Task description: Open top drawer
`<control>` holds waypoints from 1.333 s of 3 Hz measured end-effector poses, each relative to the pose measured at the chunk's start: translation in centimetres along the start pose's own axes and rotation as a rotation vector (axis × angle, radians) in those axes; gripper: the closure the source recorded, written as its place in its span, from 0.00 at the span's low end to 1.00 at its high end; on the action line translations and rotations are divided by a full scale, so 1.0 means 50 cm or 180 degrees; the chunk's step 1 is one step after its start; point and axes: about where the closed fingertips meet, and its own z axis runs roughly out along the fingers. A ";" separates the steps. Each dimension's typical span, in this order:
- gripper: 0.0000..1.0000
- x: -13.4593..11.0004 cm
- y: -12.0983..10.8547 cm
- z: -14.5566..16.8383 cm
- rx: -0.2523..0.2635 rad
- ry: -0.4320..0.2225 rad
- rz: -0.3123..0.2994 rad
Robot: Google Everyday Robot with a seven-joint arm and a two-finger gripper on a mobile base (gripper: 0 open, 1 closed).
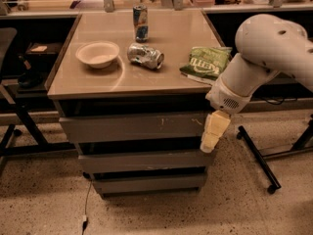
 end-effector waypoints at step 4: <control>0.00 0.051 -0.125 0.192 0.0249 0.0379 0.0247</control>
Offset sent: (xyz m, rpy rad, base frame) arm 0.0606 -0.0006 -0.0891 -0.1308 -0.0325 -0.0838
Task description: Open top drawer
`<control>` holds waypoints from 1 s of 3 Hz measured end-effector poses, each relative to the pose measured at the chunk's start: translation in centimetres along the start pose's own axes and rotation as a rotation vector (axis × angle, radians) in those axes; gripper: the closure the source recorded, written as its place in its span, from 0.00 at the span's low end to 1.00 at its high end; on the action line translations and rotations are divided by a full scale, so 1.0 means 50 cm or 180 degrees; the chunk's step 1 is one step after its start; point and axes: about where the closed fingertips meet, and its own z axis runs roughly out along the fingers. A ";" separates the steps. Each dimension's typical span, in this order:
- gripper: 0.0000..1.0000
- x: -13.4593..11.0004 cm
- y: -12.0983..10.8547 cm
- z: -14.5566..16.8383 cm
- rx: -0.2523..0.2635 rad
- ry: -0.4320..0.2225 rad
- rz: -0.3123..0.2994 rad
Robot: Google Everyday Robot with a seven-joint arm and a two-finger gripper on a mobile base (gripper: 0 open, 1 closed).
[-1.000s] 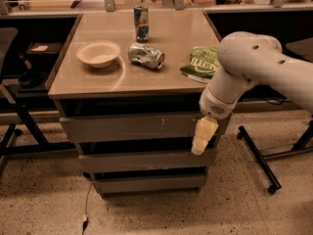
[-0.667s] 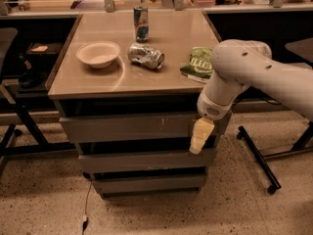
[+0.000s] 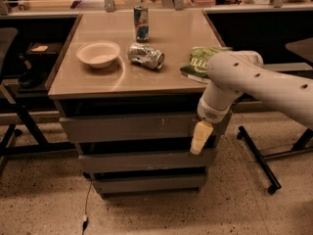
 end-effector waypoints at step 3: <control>0.00 0.018 -0.041 0.090 -0.0114 -0.0007 -0.0146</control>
Offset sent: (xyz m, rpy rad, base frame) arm 0.0534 -0.0165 -0.0558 0.0084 -0.0195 0.0330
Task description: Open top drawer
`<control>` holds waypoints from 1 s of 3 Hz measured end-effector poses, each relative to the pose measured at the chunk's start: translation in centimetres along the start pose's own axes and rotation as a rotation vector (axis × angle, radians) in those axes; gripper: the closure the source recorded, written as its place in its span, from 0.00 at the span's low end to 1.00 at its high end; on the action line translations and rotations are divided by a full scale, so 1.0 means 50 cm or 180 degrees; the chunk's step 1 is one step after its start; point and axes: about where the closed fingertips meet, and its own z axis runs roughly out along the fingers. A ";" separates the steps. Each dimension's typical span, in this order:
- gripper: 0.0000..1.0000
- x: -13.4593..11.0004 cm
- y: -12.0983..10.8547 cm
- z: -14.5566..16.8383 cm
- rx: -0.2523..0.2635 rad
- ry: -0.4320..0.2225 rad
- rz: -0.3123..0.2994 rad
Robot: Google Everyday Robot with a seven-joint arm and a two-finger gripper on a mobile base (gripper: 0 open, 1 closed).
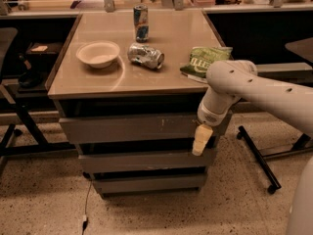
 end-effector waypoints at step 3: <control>0.00 0.023 0.134 -0.062 -0.0280 -0.0114 0.0068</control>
Offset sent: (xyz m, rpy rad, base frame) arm -0.1353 -0.0019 0.0599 0.1069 0.1317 -0.0145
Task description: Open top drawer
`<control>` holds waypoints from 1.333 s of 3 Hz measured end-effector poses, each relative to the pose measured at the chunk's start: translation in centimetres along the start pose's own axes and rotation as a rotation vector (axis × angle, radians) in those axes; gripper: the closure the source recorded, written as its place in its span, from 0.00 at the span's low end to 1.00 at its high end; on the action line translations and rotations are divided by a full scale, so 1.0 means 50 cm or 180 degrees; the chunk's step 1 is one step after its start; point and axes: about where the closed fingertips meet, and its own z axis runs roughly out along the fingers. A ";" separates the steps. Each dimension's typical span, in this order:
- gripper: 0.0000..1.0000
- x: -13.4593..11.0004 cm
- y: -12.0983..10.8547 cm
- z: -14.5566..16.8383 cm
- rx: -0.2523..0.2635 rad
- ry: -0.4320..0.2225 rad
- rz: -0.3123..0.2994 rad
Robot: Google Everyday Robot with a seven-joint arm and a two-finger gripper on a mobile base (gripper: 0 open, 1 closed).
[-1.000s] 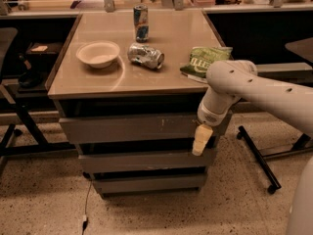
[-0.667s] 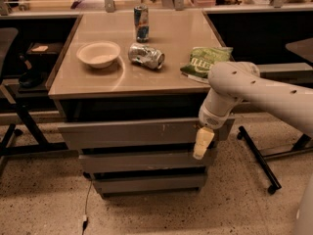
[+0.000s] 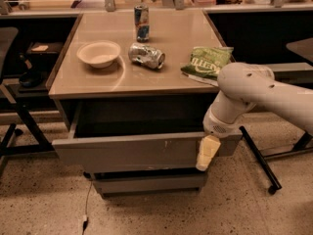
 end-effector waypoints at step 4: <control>0.00 0.027 0.166 -0.085 -0.0080 -0.0118 0.0207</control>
Offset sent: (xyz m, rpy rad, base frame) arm -0.1232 -0.0045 0.0500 0.0748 0.0895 -0.0927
